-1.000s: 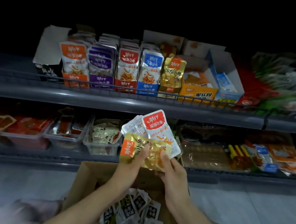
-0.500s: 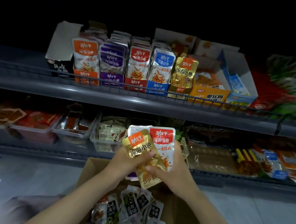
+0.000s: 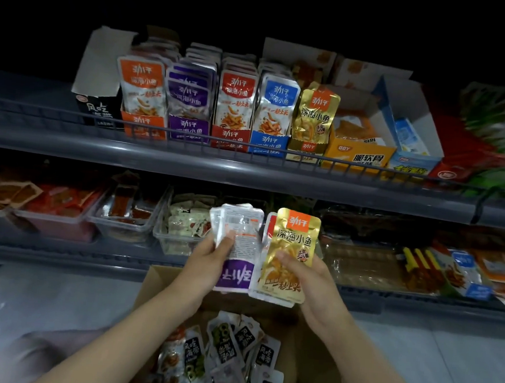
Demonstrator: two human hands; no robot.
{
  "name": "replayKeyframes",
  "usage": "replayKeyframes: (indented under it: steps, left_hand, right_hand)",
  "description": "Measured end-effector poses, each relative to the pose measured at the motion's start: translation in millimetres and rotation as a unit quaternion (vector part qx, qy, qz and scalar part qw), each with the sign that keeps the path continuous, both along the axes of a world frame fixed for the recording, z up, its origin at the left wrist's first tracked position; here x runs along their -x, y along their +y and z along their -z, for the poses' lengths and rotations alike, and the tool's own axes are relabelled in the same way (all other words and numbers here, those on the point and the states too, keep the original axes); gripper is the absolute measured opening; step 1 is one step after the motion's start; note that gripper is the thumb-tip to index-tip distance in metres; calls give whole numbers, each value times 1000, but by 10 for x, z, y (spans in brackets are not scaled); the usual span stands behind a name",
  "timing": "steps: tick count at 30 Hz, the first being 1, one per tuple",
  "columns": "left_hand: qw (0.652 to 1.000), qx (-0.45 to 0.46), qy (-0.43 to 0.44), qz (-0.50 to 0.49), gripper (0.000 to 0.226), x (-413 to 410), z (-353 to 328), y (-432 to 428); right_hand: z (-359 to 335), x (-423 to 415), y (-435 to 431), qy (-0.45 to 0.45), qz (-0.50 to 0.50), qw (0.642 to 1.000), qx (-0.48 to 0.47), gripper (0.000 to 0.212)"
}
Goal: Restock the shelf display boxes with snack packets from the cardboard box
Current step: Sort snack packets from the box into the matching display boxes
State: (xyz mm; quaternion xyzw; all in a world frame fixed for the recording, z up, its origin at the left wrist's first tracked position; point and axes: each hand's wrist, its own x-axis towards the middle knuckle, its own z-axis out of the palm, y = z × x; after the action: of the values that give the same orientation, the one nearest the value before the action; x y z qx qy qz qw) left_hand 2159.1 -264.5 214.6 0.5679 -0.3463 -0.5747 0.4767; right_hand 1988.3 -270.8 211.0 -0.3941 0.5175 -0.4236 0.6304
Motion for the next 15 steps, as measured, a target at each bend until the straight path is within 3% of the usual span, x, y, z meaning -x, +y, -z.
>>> replayKeyframes:
  steps: [4,7,12,15]
  left_hand:
    - [986,-38,85,-136,28,-62,117,-91]
    - [971,-15,135,-196,34,-36,166,-106]
    - [985,11,117,-124,39,117,159,-16]
    - [981,-31,187,-34,41,148,66,22]
  right_hand:
    - [31,-16,-3,-95,12,992,-80,31]
    - [81,-100,45,-145,22,982,-122,42]
    - [142,-126,40,-197,30,969,-144,42]
    - [98,-61,-39,-138,45,982,-125,39]
